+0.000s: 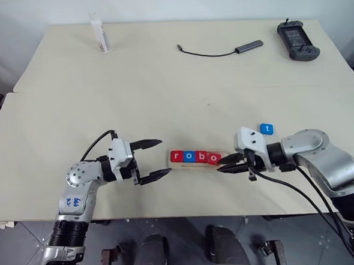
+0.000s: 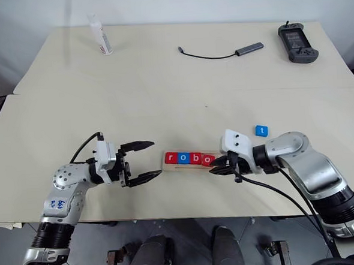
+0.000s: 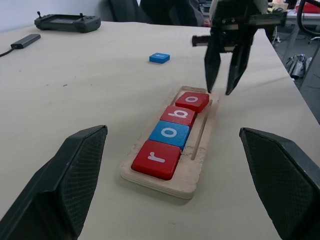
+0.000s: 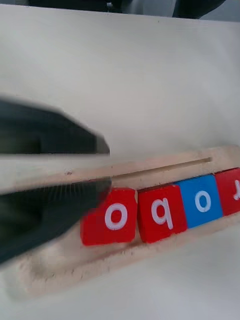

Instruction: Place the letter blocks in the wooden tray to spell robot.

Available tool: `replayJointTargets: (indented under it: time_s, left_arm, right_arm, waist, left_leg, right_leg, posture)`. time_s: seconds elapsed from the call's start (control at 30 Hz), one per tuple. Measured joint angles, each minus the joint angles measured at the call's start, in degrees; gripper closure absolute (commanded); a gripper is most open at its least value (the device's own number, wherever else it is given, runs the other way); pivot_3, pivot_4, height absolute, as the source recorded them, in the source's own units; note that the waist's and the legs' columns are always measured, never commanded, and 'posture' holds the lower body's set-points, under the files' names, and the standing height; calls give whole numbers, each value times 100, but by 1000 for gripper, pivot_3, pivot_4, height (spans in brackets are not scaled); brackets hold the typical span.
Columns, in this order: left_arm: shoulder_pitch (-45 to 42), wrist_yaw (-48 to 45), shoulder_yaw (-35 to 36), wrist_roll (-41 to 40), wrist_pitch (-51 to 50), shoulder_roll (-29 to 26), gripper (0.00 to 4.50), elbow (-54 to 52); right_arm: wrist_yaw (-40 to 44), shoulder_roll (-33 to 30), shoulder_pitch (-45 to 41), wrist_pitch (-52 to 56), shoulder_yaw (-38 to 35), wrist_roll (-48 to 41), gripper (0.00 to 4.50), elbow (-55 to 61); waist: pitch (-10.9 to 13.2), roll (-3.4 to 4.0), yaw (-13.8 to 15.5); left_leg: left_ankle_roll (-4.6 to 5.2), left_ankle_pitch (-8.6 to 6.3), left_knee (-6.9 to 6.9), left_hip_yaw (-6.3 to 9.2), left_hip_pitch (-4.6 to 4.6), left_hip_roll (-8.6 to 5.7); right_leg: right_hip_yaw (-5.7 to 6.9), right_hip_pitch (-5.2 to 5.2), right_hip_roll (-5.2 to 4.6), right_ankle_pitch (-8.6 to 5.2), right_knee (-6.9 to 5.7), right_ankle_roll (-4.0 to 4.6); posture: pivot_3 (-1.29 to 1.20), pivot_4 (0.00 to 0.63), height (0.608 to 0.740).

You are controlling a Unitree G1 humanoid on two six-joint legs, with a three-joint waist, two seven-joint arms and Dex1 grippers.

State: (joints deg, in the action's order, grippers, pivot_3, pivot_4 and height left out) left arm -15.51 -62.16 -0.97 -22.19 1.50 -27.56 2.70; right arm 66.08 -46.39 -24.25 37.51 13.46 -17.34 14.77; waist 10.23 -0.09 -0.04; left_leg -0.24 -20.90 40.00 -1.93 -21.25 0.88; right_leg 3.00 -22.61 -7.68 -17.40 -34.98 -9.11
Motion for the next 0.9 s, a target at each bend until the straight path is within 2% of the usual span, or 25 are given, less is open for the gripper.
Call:
replayJointTargets:
  time_s: [0.43,0.57,0.67,0.77,0.9]
  left_arm:
    - [1,6,1,-1,-15,-31,0,-6]
    - [-4,5,-6,-2,-30,-33,0,-22]
    - [-5,-6,1,-6,-42,-48,0,-36]
    - [-40,-33,-7,-9,-47,-61,0,-14]
    - [-124,-89,21,-11,-44,-67,0,56]
  right_arm:
    - [-209,225,-343,-5,131,153,4444,-351]
    - [-212,184,-187,-8,-192,-20,4444,-201]
    - [-227,-5,404,20,-1020,-435,3840,117]
    - [-334,-140,1024,-30,-1836,-624,2915,299]
    - [-579,80,2305,-919,-3138,-606,1483,264]
  waist:
    - [0,0,0]
    - [0,0,18]
    - [0,0,82]
    - [0,0,115]
    - [-1,-2,165]
  left_leg:
    - [0,0,0,0,-1,-1]
    - [0,0,-1,2,-2,-1]
    - [4,-2,-1,2,-5,-3]
    - [5,-3,-1,-1,-2,-2]
    - [8,-5,-2,-6,0,-4]
  right_leg:
    - [0,0,0,0,1,0]
    - [1,0,0,0,2,0]
    - [2,1,-2,0,7,0]
    - [1,2,-1,0,6,-1]
    - [-1,5,-1,1,7,-2]
  posture:
    - [0,150,740]
    - [0,150,740]
    - [0,150,740]
    - [0,150,740]
    - [0,150,740]
